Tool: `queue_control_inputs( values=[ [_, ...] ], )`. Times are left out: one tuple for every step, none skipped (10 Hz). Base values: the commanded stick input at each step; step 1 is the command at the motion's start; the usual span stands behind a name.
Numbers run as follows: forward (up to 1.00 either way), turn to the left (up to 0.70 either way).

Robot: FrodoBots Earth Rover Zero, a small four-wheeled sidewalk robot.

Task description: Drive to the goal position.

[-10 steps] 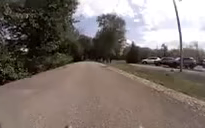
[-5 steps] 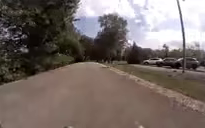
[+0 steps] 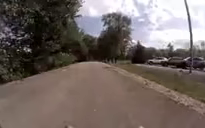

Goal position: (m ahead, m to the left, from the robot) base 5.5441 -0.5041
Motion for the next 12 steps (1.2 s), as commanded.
queue_control_inputs(
  values=[
    [0.70, 0.00],
    [0.70, 0.00],
    [0.70, 0.00],
    [0.70, 0.00],
    [0.70, 0.00],
    [0.70, 0.00],
    [0.70, 0.00],
    [0.70, 0.00],
    [0.70, 0.00],
    [0.70, 0.00],
    [0.70, 0.00],
    [0.70, 0.00]
  ],
)
